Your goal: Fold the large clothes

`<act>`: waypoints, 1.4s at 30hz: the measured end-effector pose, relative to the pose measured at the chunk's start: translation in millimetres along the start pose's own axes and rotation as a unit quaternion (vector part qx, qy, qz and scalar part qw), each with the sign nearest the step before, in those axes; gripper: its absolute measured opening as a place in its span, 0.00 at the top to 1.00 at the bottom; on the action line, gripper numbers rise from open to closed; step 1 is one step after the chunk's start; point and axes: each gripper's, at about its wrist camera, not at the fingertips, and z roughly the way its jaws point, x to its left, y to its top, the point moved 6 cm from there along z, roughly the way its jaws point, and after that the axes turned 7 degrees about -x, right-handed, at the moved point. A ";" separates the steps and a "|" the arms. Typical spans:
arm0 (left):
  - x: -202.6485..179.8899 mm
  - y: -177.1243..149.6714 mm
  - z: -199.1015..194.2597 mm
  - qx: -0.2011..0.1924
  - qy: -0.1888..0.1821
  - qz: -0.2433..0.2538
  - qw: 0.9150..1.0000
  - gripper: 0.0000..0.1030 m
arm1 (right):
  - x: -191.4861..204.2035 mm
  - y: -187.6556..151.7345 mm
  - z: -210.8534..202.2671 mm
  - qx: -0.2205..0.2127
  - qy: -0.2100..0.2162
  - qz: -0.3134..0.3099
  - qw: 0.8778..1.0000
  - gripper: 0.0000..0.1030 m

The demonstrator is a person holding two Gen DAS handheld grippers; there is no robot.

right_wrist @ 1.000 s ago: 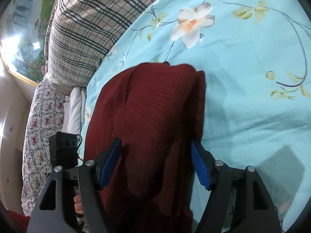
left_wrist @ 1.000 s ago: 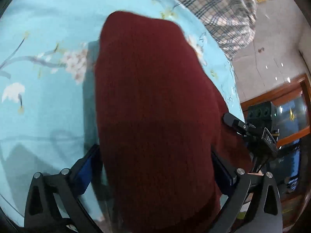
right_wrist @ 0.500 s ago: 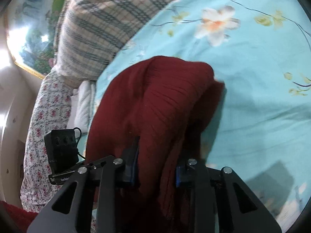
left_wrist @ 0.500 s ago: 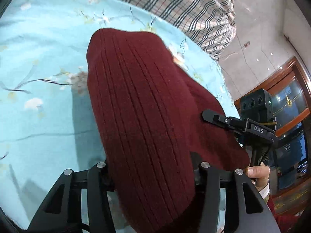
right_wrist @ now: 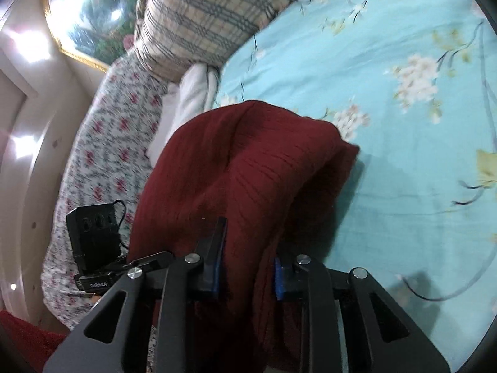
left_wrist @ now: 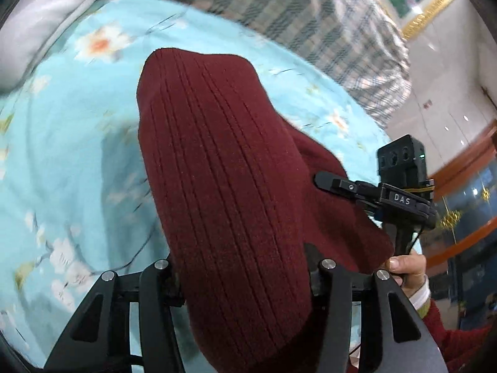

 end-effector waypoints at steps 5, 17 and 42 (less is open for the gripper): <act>26.7 -14.9 10.8 -0.012 -0.005 -0.027 1.000 0.32 | -17.7 -10.0 14.1 0.015 -0.044 -0.005 0.999 0.72; 13.2 -18.5 -25.2 -0.032 0.039 0.017 0.999 0.21 | -16.9 -5.9 -11.8 -0.006 -0.093 -0.001 0.996 0.50; 25.8 62.7 56.8 -0.006 0.068 0.092 0.993 0.77 | -23.4 3.6 33.5 -0.029 -0.095 0.031 0.995 1.00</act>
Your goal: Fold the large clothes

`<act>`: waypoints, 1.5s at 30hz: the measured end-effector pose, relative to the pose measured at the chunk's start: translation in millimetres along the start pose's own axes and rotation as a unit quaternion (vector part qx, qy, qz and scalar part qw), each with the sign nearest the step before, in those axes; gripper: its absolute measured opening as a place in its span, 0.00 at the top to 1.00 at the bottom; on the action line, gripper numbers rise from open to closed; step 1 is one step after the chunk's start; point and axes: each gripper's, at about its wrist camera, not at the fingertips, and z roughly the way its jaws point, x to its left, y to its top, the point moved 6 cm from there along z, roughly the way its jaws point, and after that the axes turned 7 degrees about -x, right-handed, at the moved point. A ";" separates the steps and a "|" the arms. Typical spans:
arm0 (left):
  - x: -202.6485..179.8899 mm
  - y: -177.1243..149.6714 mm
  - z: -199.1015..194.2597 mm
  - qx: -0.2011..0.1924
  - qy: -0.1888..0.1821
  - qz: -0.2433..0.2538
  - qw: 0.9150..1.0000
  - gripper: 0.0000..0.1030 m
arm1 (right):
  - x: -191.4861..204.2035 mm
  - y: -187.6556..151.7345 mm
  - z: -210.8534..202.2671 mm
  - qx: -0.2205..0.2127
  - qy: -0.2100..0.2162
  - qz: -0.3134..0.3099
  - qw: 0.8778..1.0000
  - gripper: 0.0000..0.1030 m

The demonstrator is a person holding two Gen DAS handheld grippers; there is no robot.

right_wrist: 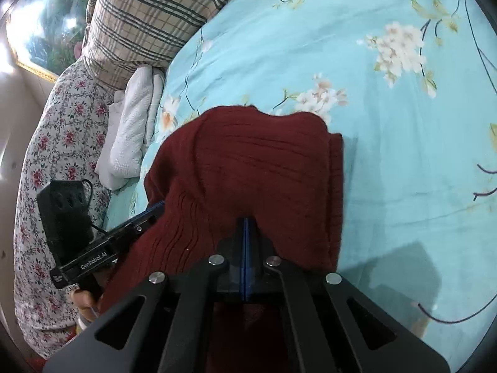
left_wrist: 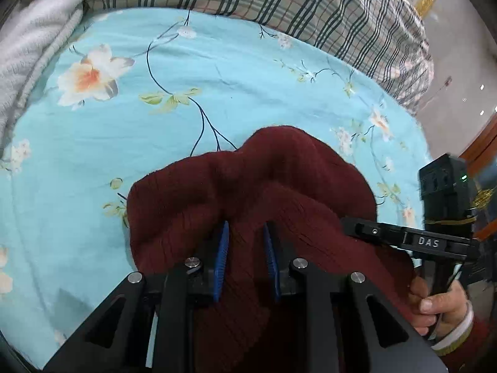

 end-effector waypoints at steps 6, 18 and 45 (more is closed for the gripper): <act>-7.9 -3.3 -38.8 -0.035 0.005 -0.003 0.999 0.78 | 14.5 -2.4 -14.9 -0.003 -0.006 -0.014 1.000 1.00; -65.2 -96.9 -114.8 -0.038 -0.110 0.034 0.993 0.78 | 59.5 -63.6 -61.0 0.029 0.028 -0.107 0.993 0.98; -54.2 -109.1 -127.6 -0.058 -0.034 0.011 0.998 0.77 | 23.3 -71.0 -95.6 -0.025 -0.013 -0.090 0.996 0.97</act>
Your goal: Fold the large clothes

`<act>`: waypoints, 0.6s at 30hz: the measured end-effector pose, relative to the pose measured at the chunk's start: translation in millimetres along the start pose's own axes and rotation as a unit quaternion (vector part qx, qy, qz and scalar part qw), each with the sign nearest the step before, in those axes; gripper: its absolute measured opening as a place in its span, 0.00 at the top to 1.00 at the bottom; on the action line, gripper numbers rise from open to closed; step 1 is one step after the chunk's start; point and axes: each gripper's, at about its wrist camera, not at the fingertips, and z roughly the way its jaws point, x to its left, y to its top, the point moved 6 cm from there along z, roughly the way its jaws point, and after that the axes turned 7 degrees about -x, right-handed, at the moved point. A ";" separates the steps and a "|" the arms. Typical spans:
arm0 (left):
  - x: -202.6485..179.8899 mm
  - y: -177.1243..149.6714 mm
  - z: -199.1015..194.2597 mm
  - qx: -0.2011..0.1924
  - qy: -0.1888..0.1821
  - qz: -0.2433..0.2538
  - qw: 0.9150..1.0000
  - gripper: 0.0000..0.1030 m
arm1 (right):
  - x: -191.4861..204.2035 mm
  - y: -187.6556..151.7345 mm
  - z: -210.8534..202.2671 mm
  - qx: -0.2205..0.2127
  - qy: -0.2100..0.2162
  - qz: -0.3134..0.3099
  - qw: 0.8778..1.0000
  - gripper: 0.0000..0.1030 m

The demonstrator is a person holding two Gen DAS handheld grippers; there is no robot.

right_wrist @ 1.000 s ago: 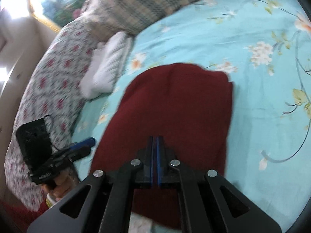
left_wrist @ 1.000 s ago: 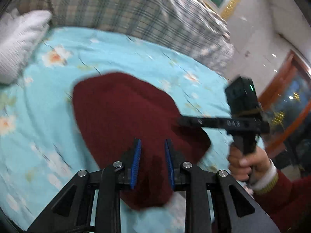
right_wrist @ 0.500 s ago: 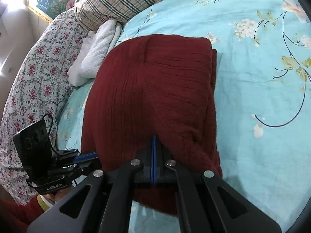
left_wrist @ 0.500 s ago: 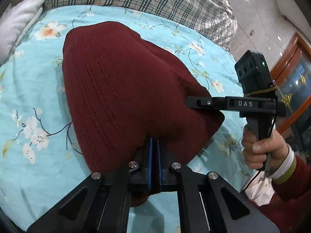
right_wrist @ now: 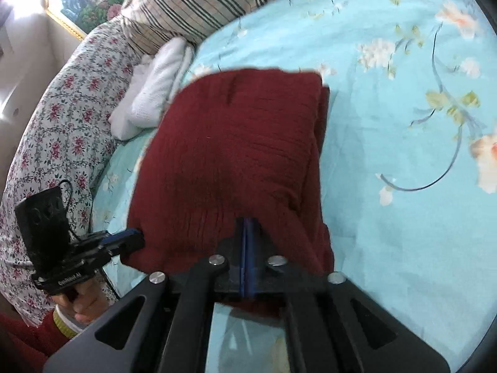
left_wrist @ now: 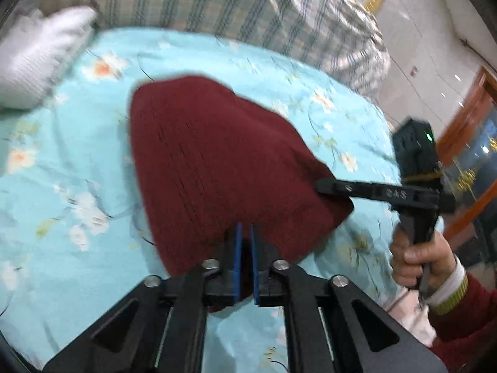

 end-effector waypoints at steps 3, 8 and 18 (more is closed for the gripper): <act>13.6 10.2 -16.7 -0.033 0.052 -0.034 0.998 0.41 | 1.1 14.5 -14.6 -0.037 -0.016 -0.007 0.999 0.97; 30.7 9.2 0.1 0.005 0.081 -0.060 0.995 0.41 | 3.2 22.5 1.4 -0.022 -0.016 -0.010 1.000 0.96; 45.3 -14.8 35.2 0.050 0.091 -0.056 0.993 0.29 | -18.6 -3.0 24.6 0.014 -0.057 -0.008 0.998 0.99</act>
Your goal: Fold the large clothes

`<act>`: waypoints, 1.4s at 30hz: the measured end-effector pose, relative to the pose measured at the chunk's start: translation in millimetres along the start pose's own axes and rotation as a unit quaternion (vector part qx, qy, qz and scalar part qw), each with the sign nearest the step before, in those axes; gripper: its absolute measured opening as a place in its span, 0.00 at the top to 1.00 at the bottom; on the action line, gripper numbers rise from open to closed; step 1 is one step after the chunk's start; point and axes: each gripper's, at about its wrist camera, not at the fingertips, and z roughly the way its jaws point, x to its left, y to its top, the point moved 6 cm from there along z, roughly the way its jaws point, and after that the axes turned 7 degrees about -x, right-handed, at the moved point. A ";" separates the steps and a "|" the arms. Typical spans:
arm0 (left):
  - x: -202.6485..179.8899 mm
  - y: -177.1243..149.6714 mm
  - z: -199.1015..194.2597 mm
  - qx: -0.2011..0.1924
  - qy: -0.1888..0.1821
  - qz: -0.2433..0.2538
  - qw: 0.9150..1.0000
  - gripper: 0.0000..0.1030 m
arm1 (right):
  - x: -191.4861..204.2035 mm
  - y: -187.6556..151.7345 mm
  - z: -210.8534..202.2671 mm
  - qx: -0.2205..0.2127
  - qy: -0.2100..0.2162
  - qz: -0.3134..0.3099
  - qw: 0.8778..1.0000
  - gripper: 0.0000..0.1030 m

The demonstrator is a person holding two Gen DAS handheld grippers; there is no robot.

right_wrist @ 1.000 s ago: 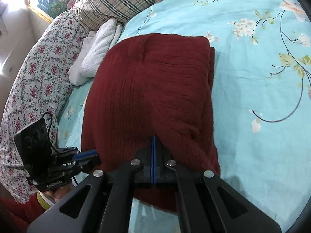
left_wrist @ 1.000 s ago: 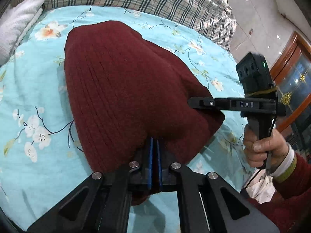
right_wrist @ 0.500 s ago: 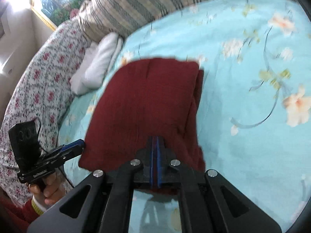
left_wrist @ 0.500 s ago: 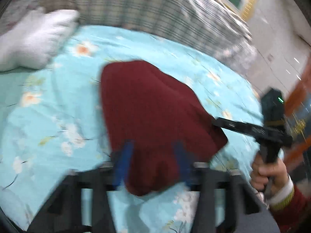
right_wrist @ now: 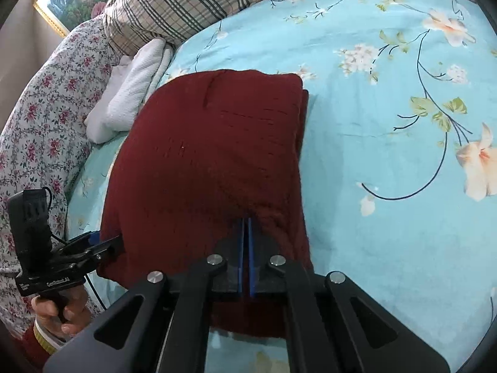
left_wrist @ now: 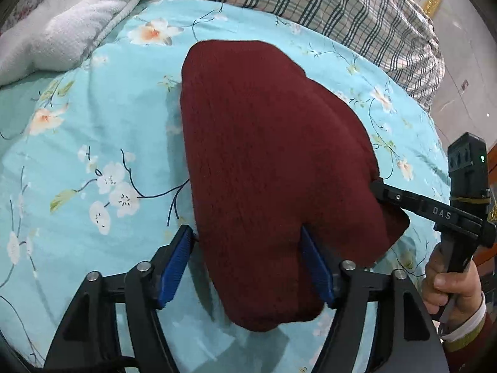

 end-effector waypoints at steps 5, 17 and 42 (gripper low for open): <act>-3.0 0.6 0.6 -0.001 0.006 -0.002 1.000 0.29 | -0.9 -2.7 -5.6 0.003 -0.002 0.003 1.000 0.99; -19.5 3.0 -21.5 -0.014 0.068 0.034 0.997 0.30 | 17.7 -1.3 -45.0 -0.030 -0.020 -0.021 0.999 0.52; -19.9 19.0 -3.0 -0.010 0.024 -0.006 1.000 0.30 | -8.7 35.3 4.7 -0.026 -0.020 0.033 0.999 0.92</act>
